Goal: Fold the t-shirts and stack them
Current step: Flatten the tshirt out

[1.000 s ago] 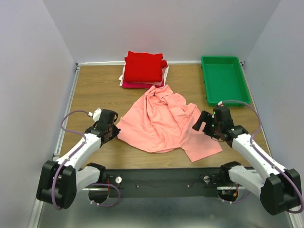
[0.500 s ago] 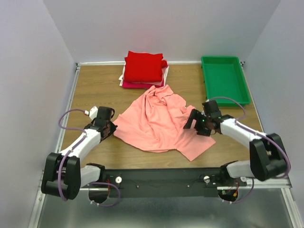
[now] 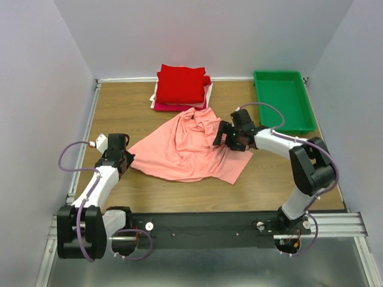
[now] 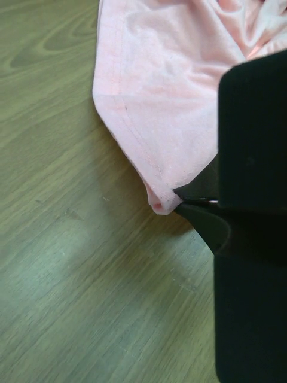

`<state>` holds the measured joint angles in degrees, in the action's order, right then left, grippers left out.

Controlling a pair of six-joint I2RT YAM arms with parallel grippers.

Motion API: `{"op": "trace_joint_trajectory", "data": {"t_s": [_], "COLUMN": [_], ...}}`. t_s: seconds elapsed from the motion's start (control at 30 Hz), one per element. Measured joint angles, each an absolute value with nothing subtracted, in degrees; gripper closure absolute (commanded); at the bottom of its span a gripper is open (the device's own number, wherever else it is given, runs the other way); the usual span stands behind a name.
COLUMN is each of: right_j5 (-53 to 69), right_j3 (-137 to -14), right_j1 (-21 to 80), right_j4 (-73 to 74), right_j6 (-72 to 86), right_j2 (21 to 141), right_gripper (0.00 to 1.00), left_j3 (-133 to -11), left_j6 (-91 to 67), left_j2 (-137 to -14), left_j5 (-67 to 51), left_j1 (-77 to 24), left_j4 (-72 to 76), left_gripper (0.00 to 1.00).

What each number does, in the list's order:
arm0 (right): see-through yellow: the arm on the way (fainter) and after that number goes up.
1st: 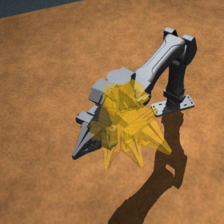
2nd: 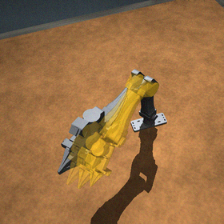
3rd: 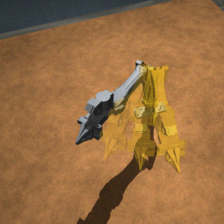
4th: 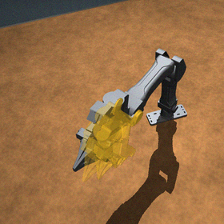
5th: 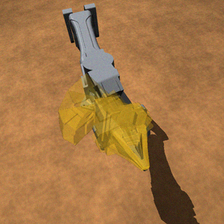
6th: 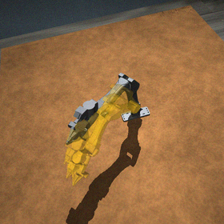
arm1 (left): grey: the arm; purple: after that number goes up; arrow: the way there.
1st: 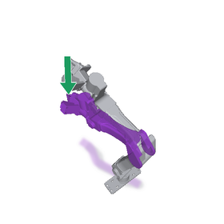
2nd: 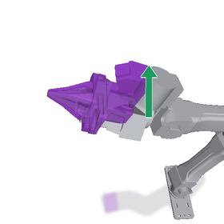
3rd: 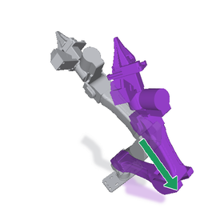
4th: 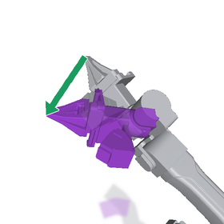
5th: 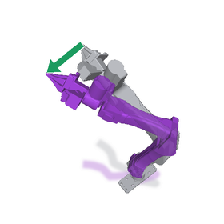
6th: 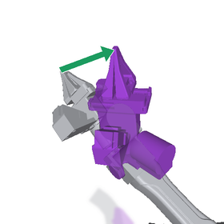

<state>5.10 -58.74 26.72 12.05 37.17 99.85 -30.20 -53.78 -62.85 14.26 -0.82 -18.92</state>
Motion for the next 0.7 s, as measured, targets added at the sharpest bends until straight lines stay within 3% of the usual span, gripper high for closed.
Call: {"op": "trace_joint_trajectory", "data": {"t_s": [0.27, 0.63, 0.7], "right_j5": [-8.4, -14.8, -14.8], "right_j3": [-50.1, -42.3, -42.2], "right_j1": [26.1, 24.3, 24.3], "right_j4": [17.9, 31.9, 32.9], "right_j6": [36.1, 41.7, 42.5], "right_j2": [82.7, 80.5, 80.6], "right_gripper": [0.00, 0.01, 0.10], "left_j3": [-30.2, -29.0, -29.0], "left_j6": [-52.8, -52.7, -52.6], "left_j2": [-56.4, -52.1, -52.7], "left_j5": [14.4, 14.4, 14.4], "left_j1": [-0.8, -0.8, -0.8], "left_j4": [-19.0, -18.5, -18.5], "left_gripper": [1.00, 1.00, 1.00]}}
